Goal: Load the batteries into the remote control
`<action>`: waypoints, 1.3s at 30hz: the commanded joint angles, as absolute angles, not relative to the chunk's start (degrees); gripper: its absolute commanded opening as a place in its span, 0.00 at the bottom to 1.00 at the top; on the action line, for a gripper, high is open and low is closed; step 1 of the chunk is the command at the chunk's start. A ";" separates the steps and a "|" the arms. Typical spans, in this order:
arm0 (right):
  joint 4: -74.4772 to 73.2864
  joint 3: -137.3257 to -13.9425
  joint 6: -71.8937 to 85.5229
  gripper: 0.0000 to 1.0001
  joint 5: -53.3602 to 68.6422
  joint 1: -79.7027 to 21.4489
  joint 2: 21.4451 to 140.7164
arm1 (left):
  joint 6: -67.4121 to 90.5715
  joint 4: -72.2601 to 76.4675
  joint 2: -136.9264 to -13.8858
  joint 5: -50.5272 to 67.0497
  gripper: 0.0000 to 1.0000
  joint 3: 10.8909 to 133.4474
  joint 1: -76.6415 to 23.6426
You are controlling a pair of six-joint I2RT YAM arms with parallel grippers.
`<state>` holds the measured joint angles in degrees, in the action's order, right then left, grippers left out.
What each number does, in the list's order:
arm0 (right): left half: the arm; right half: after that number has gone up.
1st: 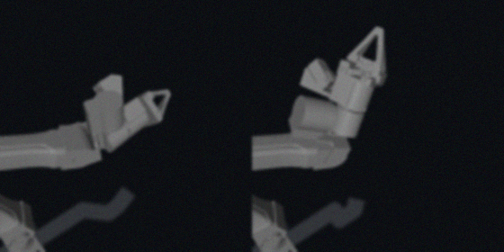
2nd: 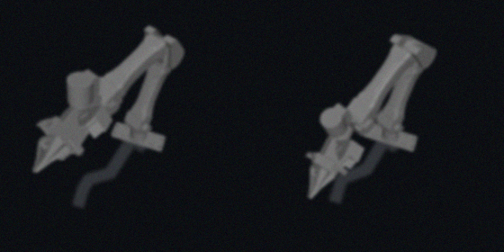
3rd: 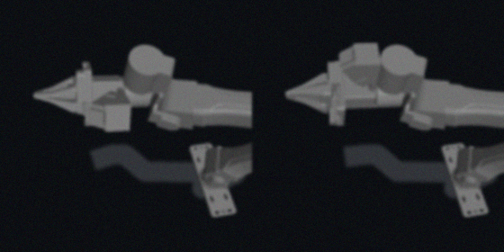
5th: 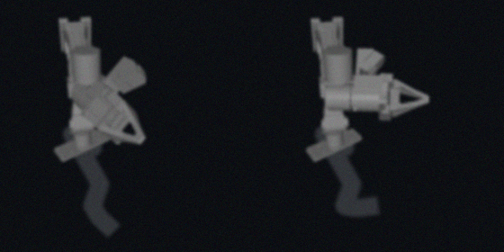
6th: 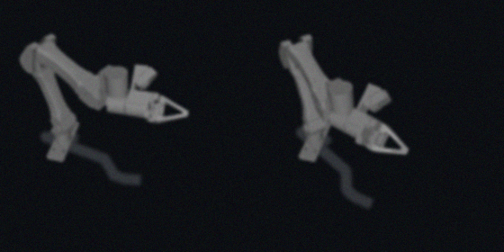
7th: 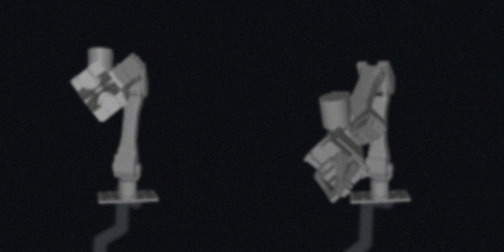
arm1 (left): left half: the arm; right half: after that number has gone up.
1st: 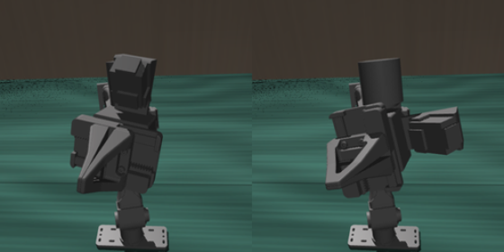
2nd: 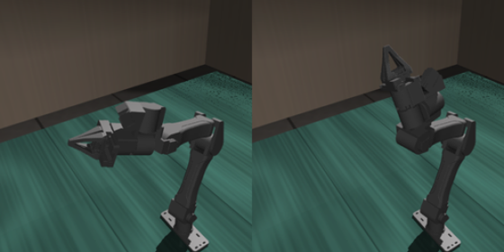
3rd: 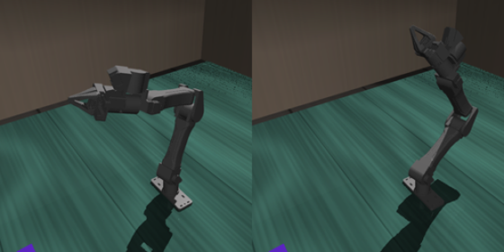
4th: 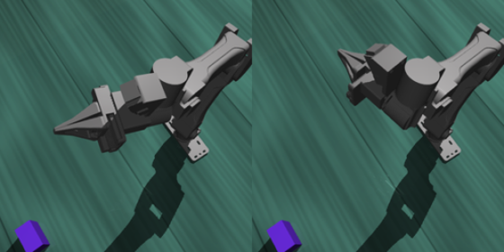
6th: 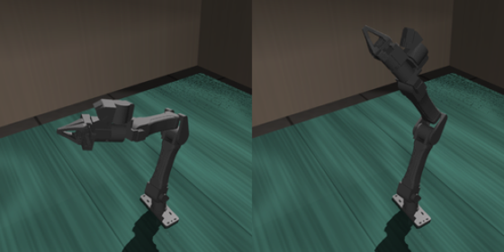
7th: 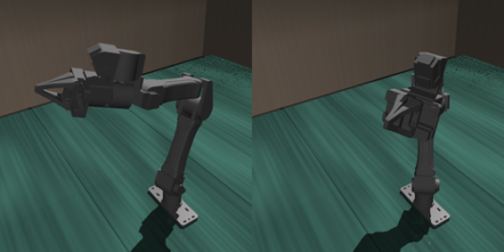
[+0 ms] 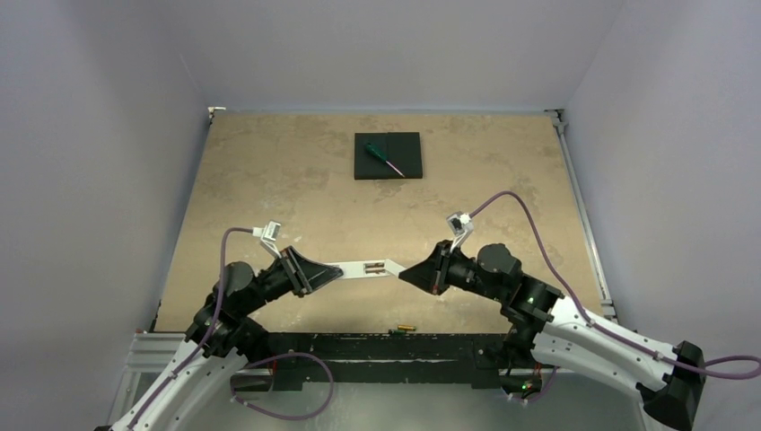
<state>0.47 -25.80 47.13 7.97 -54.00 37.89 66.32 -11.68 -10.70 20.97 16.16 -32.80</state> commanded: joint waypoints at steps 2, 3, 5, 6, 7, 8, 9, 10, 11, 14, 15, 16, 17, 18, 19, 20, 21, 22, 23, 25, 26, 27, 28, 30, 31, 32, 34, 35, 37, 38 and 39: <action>-4.84 -28.34 46.20 0.00 1.87 -53.96 34.04 | 62.28 -16.68 -11.90 18.43 0.00 18.34 -32.76; -6.34 -28.57 45.85 0.00 0.53 -53.96 33.35 | 61.93 -17.25 -12.29 18.33 0.00 18.51 -32.82; -9.90 -29.81 44.02 0.00 -2.88 -53.96 32.85 | 61.22 -18.39 -12.71 17.97 0.00 18.70 -32.79; -12.41 -30.79 43.24 0.00 -4.75 -53.90 33.06 | 60.94 -18.78 -12.74 17.84 0.00 18.74 -32.74; -14.63 -31.59 42.46 0.00 -6.47 -53.93 33.31 | 60.67 -19.13 -12.74 17.65 0.00 18.86 -32.79; -16.36 -32.30 41.77 0.00 -7.95 -53.95 33.50 | 60.46 -19.49 -12.70 17.54 0.00 18.94 -32.85; -17.88 -32.79 41.19 0.00 -9.59 -53.90 33.63 | 60.27 -19.76 -12.66 17.51 0.00 18.90 -32.82; -19.13 -33.12 40.76 0.00 -11.09 -53.89 33.84 | 60.16 -19.99 -12.59 17.53 0.00 18.82 -32.79; -20.30 -33.47 40.36 0.00 -12.73 -53.88 33.98 | 60.06 -20.15 -12.62 17.53 0.00 18.81 -32.76; -22.50 -33.90 39.32 0.00 -16.22 -53.81 35.40 | 60.06 -20.21 -12.57 17.67 0.00 18.35 -32.79; -22.84 -33.88 39.10 0.00 -17.07 -53.75 36.20 | 60.10 -20.15 -12.57 17.71 0.00 18.22 -32.78; -22.93 -33.84 38.99 0.00 -17.65 -53.52 37.20 | 60.17 -20.06 -12.57 17.77 0.00 18.12 -32.73; -22.64 -33.96 38.71 0.00 -17.47 -53.19 38.28 | 60.12 -19.92 -12.57 17.90 0.00 18.03 -32.78; -22.25 -34.05 38.40 0.00 -17.00 -52.87 39.26 | 60.12 -19.82 -12.57 18.00 0.00 17.95 -32.77; -21.70 -34.04 38.29 0.00 -17.09 -52.56 40.43 | 60.12 -19.86 -12.57 18.08 0.00 17.89 -32.78; -21.19 -33.97 38.13 0.00 -17.34 -52.13 41.28 | 60.18 -19.86 -12.57 18.17 0.00 17.85 -32.83; -21.01 -34.04 37.96 0.00 -17.77 -51.76 42.22 | 60.20 -19.86 -12.57 18.28 0.00 17.83 -32.77; -20.81 -34.05 37.78 0.00 -18.31 -51.28 43.21 | 60.28 -19.91 -12.57 18.45 0.00 17.88 -32.78; -20.60 -33.97 37.42 0.00 -18.60 -50.83 44.16 | 60.29 -20.15 -12.49 18.58 0.00 18.03 -32.76; -19.83 -33.76 36.47 0.00 -18.49 -49.19 45.67 | 59.98 -21.14 -12.20 18.58 0.00 18.51 -32.78; -19.41 -33.65 35.98 0.00 -18.01 -48.00 46.24 | 59.73 -21.78 -12.02 18.40 0.00 18.76 -32.78; -18.76 -33.42 35.50 0.00 -16.84 -46.43 46.51 | 59.61 -22.29 -11.77 18.33 0.00 18.95 -32.78; -18.14 -33.09 35.12 0.00 -15.55 -44.74 46.57 | 59.59 -22.50 -11.51 18.31 0.00 18.99 -32.81; -16.72 -32.53 34.54 0.00 -13.00 -41.38 46.50 | 59.82 -22.88 -10.99 18.28 0.00 19.05 -32.79; -16.12 -32.18 34.17 0.00 -11.69 -39.76 46.62 | 59.99 -22.98 -10.79 18.29 0.00 18.94 -32.78; -15.64 -31.93 33.85 0.00 -10.26 -38.16 46.77 | 60.09 -23.06 -10.46 18.33 0.00 18.97 -32.79; -14.44 -31.33 33.41 0.00 -7.81 -35.20 47.29 | 60.18 -23.53 -10.10 18.31 0.00 18.95 -32.79; -13.80 -30.87 33.27 0.00 -6.25 -33.74 47.48 | 60.27 -23.79 -9.96 18.28 0.00 18.97 -32.76; -12.59 -30.08 33.14 0.00 -3.39 -31.01 47.83 | 60.34 -24.10 -9.73 18.39 0.00 19.06 -32.81; -12.13 -29.72 33.01 0.00 -1.82 -29.75 48.23 | 60.23 -24.24 -9.63 18.33 0.00 19.07 -32.85; -11.67 -29.45 32.88 0.00 -0.74 -28.06 48.63 | 60.22 -24.58 -9.58 18.29 0.00 19.17 -32.74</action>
